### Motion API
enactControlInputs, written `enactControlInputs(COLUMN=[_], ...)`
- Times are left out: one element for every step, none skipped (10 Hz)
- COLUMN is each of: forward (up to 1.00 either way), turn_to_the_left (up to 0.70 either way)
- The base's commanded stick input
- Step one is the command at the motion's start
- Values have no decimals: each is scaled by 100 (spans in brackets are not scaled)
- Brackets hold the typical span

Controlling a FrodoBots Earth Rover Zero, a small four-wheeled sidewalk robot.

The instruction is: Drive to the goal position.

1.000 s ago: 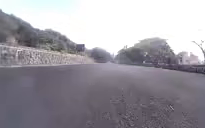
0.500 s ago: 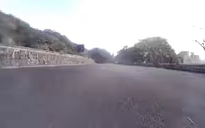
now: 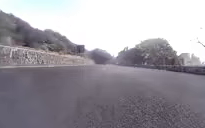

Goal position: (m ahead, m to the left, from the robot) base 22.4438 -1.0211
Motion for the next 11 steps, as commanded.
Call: enactControlInputs(forward=[70, 70, 70, 70, 70, 70, 70, 70, 70, 70, 70], turn_to_the_left=[0, 0, 0, 0, 0, 0, 0, 0, 0, 0, 0])
